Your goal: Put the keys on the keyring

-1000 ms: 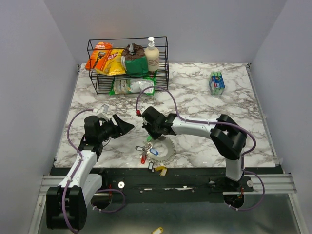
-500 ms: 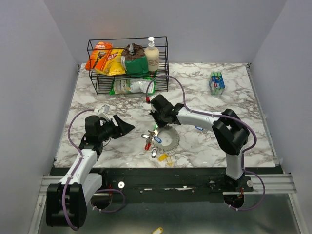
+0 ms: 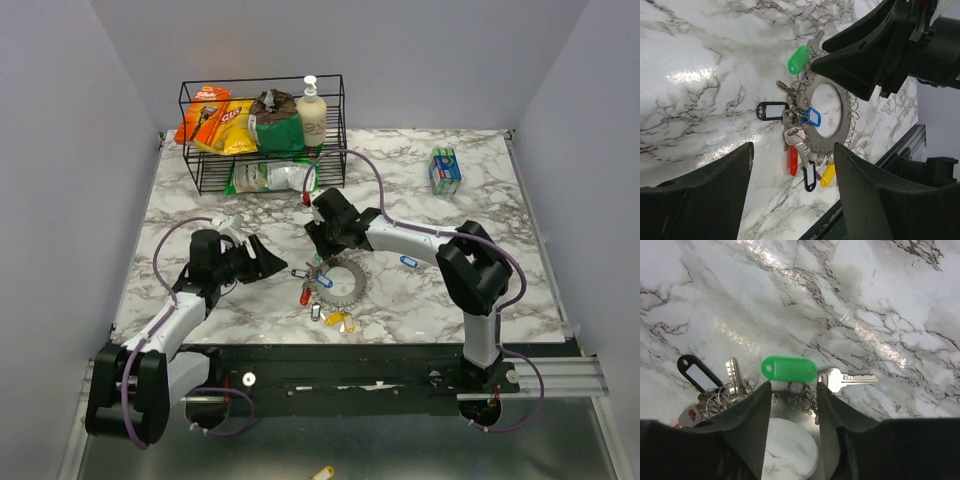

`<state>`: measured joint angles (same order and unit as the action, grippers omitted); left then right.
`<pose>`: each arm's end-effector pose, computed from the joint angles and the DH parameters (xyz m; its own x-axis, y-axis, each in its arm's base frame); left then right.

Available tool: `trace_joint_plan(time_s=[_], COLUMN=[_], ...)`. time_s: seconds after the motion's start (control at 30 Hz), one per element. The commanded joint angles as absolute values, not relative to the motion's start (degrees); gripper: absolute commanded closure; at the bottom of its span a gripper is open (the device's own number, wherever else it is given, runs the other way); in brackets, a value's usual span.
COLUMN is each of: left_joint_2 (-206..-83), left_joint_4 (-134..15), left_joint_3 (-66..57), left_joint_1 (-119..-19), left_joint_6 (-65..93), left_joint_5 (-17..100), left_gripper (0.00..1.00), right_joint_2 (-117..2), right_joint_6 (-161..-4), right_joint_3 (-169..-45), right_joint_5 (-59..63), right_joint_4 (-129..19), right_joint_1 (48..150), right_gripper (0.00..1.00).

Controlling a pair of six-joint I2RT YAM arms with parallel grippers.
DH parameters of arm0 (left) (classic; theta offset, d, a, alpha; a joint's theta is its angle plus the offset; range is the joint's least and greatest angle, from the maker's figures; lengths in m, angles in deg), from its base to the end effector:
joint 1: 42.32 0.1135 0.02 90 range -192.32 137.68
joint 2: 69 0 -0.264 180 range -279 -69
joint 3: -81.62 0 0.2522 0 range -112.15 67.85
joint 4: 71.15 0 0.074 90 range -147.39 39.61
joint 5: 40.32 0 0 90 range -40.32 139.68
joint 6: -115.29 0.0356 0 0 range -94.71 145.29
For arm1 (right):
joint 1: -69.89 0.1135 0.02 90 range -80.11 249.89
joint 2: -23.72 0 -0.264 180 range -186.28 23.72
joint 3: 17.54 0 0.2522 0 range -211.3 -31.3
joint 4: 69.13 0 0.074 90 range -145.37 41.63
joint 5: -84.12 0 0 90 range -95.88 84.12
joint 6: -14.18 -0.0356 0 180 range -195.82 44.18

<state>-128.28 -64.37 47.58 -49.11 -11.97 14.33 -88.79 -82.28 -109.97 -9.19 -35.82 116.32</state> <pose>0.1968 -0.0442 0.1783 -0.7723 -0.4053 -0.4891 0.1457 0.6364 -0.7575 0.2932 0.3053 0.1829 -0.6285 -0.4977 -0.5978 -0.6329 0.7739 0.0210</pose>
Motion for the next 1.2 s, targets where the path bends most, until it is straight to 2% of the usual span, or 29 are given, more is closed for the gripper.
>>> trace_joint_plan(time_s=[0.0,0.07,0.2,0.63,1.17], left_joint_2=[-130.9,-132.6,-135.9,-141.0,-137.3], left_joint_4=[-63.4,-62.9,-62.6,-57.7,-50.6], left_joint_3=[43.8,42.7,40.3,36.4,35.2], left_joint_1=[-52.3,-54.4,-56.8,-63.0,-71.7], left_joint_6=[-9.0,-7.9,-7.0,-4.2,-2.5], left_joint_5=[17.9,19.2,20.2,26.0,33.5], left_gripper=[0.26,0.26,0.26,0.28,0.35], right_joint_2=[-84.8,-82.9,-79.8,-75.3,-73.1], right_joint_6=[-82.0,-82.7,-84.2,-87.0,-87.2], right_joint_3=[-108.9,-106.9,-102.7,-93.5,-88.6], right_joint_5=[-9.2,-8.7,-6.3,2.3,4.8], right_joint_4=[-37.9,-38.2,-39.9,-40.4,-39.7], right_joint_1=[116.4,115.9,114.0,110.2,110.2], right_gripper=[0.39,0.29,0.21,0.21,0.2])
